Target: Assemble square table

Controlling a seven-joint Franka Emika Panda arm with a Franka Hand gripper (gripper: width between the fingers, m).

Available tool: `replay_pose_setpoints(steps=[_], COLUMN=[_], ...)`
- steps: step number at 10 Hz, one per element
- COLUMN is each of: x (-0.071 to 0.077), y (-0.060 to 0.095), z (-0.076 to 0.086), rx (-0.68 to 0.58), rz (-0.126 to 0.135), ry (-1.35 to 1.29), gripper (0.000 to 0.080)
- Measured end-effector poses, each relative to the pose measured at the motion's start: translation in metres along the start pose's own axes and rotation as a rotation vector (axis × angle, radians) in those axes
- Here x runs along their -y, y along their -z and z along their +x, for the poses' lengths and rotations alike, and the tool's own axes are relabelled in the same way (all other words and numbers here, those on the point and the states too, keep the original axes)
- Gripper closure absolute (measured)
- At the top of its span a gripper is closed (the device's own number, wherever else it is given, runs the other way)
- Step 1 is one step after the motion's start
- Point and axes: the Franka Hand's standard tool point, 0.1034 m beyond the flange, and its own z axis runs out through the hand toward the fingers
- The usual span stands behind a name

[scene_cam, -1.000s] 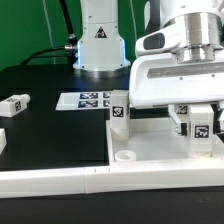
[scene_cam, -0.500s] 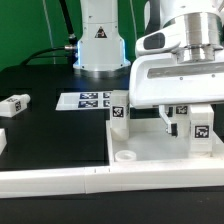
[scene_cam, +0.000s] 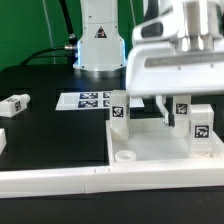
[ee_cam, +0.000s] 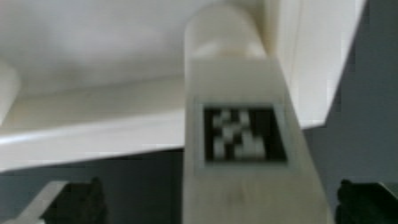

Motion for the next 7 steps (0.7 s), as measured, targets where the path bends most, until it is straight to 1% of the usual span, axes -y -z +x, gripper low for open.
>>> replay_pose_setpoints(steps=[2, 4, 5, 6, 7], x=[-0.0012, -0.0027, -0.0012, -0.0012, -0.0039], y=[-0.0031, -0.0077, -0.0089, -0.0092, -0.0084], z=[-0.0027, -0.0018, -0.0035, -0.0021, -0.0067], rx=[0.053, 0.192, 0.269, 0.305, 0.398], rz=[-0.005, -0.011, -0.013, -0.014, -0.019], ry=[-0.005, -0.028, -0.033, -0.038, -0.047], gripper=[0.0151, 0.0151, 0.0151, 0.0151, 0.0151])
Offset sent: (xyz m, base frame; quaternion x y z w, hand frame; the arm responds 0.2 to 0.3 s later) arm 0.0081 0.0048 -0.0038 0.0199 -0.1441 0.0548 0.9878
